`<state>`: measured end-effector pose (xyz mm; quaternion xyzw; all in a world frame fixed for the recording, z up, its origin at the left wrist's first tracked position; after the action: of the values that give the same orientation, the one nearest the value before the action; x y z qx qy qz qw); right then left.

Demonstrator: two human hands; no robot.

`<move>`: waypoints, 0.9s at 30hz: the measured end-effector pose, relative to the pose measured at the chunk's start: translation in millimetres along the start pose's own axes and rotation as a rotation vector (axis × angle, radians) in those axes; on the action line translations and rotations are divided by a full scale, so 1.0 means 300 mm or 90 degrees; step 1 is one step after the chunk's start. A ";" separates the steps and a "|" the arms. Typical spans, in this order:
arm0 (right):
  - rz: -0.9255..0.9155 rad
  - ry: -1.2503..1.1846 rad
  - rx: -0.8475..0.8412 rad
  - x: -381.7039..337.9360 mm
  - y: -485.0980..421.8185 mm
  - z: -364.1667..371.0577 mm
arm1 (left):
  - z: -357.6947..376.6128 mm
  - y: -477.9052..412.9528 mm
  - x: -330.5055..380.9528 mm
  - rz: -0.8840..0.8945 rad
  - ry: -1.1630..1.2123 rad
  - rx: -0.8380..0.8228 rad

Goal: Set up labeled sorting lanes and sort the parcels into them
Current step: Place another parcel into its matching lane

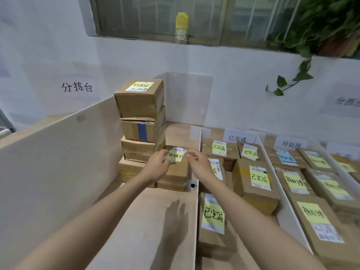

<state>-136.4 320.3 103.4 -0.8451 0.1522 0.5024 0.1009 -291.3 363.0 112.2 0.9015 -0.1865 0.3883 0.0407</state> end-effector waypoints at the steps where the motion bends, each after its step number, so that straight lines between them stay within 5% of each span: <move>1: 0.010 0.004 0.002 0.013 -0.020 0.013 | 0.011 -0.027 -0.018 0.003 -0.003 -0.012; 15: 0.152 0.016 0.018 0.263 -0.248 0.204 | 0.209 -0.295 -0.245 -0.051 0.038 -0.144; 27: 0.206 0.006 0.066 0.439 -0.381 0.343 | 0.327 -0.412 -0.360 -0.117 0.072 -0.125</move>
<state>-120.4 439.7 -59.4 -0.8056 0.3126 0.4995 0.0615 -246.6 489.0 -24.2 0.8830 -0.1377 0.4132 0.1750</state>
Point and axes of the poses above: each hand's wrist, its own y-axis away from the middle knuckle, its own z-axis out of the palm, x = y × z, the point moved 1 cm from there along -y, towards the middle knuckle, and after that the axes turned 4 degrees about y, right-handed, at the moved point
